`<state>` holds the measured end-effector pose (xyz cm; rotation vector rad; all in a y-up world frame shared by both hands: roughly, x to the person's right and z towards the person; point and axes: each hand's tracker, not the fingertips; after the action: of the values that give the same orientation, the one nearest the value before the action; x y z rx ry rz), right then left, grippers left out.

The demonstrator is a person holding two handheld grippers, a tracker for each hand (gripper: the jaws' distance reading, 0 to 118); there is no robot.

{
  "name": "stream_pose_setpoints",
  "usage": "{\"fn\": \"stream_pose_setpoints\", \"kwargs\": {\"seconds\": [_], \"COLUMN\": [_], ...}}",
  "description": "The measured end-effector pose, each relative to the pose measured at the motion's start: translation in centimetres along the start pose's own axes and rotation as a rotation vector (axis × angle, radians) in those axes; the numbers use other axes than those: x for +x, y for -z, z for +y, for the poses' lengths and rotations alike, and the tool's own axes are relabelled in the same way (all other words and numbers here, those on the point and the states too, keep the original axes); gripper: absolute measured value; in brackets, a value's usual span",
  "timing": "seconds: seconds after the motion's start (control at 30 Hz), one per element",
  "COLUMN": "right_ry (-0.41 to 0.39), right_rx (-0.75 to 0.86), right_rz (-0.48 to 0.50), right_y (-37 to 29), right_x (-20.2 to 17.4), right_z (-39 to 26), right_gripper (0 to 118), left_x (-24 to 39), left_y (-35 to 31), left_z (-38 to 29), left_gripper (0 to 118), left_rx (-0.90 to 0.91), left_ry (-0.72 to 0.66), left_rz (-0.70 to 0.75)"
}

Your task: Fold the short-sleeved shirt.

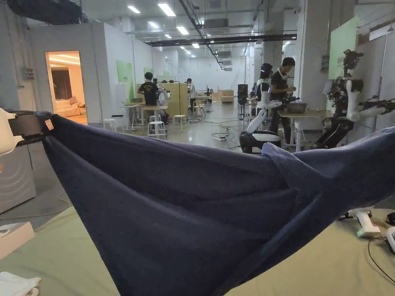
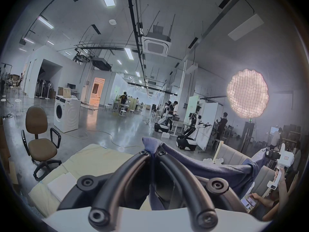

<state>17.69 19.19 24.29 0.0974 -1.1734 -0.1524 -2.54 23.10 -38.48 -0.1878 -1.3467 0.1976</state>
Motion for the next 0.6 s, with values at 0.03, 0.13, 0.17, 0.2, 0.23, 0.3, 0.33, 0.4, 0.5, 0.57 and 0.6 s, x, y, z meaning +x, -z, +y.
{"fn": "stream_pose_setpoints", "kwargs": {"seconds": [0.03,0.13,0.17,0.2,0.23,0.3,0.33,0.4,0.5,0.57,0.6], "right_ry": [-0.008,-0.03,-0.034,-0.038,-0.041,-0.045,-0.049,-0.062,-0.099,-0.119,-0.122], "right_rx": [0.001,-0.014,-0.014,-0.013,-0.014,-0.02,-0.026,-0.04,-0.049,-0.062,-0.069], "right_rz": [-0.001,-0.005,-0.008,-0.013,-0.022,-0.031,-0.039,-0.044,-0.082,-0.092,-0.102], "right_y": [0.5,1.9,2.2,2.6,3.0,3.3,3.7,4.6,5.6,5.9,6.5], "right_x": [-0.2,-0.7,-0.9,-1.0,-1.2,-1.1,-1.1,-1.0,-1.4,-1.5,-1.5], "right_z": [0.7,2.3,2.5,2.7,2.8,2.7,2.6,2.5,2.1,1.7,1.7], "right_gripper": [6,6,6,6,6,6,6,6,6,6,6], "left_x": [0.0,0.1,0.1,0.2,0.3,0.4,0.3,0.6,0.5,0.6,0.7], "left_y": [0.1,0.7,1.0,1.3,1.7,2.4,3.0,4.5,7.2,9.4,10.4], "left_z": [0.3,1.0,1.2,1.2,1.2,1.2,1.1,0.8,0.1,-0.3,-0.5], "left_gripper": [4,4,4,4,4,4,4,4,4,4,4], "left_rx": [0.007,0.023,0.026,0.028,0.029,0.03,0.03,0.012,0.004,-0.007,-0.011], "left_ry": [-0.009,-0.019,-0.019,-0.016,-0.012,-0.009,-0.009,0.017,0.011,0.01,0.017], "left_rz": [-0.002,-0.007,-0.005,-0.003,-0.001,0.004,0.005,0.082,0.075,0.092,0.099]}}
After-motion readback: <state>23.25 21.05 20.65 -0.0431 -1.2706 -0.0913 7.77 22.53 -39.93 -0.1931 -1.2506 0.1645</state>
